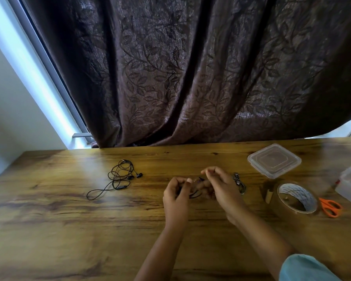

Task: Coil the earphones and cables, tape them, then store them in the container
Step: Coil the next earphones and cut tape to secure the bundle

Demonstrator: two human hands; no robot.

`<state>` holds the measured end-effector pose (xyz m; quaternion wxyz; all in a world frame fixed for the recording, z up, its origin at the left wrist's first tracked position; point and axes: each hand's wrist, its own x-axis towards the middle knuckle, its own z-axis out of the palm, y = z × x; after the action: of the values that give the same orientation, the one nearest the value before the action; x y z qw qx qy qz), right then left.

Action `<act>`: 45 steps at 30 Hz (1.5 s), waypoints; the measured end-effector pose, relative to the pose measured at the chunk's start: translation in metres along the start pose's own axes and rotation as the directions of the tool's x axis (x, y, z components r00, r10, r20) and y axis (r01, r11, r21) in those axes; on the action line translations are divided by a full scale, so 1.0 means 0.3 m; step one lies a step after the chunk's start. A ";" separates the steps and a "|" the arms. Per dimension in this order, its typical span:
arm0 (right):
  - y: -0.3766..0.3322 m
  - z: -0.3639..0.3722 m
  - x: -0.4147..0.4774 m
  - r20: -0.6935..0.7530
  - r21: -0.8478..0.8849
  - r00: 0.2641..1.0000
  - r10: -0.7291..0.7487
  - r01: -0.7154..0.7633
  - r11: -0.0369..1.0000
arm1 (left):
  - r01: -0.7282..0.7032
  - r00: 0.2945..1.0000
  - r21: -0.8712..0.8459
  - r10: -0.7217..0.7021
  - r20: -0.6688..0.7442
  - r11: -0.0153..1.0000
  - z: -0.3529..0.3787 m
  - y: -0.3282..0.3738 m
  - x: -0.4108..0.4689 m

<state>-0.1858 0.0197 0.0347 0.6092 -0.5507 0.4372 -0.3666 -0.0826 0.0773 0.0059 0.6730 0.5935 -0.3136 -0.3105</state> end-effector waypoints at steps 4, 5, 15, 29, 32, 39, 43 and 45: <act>0.015 -0.056 0.006 0.107 -0.449 0.933 -0.345 0.355 0.820 | 0.286 0.958 -0.193 -0.284 0.040 0.939 -0.021 0.006 0.030; 0.019 -0.062 0.010 0.161 -0.521 0.900 -0.405 0.426 0.740 | 0.314 0.949 -0.215 -0.309 0.059 0.925 -0.023 0.008 0.034; 0.024 -0.042 0.074 0.242 -0.502 0.885 -0.398 0.465 0.729 | 0.439 0.895 -0.251 -0.395 0.207 0.863 -0.004 0.017 0.060; 0.091 -0.055 0.241 -0.020 -0.241 0.965 0.260 -0.257 0.936 | 0.379 0.923 0.161 -0.384 0.002 0.911 0.026 -0.078 0.184; 0.098 -0.045 0.294 -0.056 -0.219 0.963 0.265 -0.271 0.937 | 0.376 0.927 0.261 -0.357 -0.116 0.889 0.050 -0.074 0.230; 0.118 -0.051 0.374 -0.155 -0.476 0.982 0.110 -0.172 0.863 | 0.255 0.965 0.561 -0.240 -0.102 0.788 0.098 -0.107 0.285; 0.138 -0.062 0.390 -0.121 -0.609 0.992 0.019 -0.089 0.788 | 0.229 0.972 0.582 -0.218 -0.091 0.780 0.110 -0.126 0.288; 0.148 -0.062 0.394 -0.117 -0.639 0.993 -0.013 -0.065 0.766 | 0.233 0.972 0.570 -0.215 -0.100 0.788 0.112 -0.129 0.289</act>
<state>-0.1635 -0.0909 -0.0248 0.3634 -0.6976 0.5779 -0.2175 -0.0581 -0.0155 -0.0247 0.4243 0.8068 -0.3104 -0.2695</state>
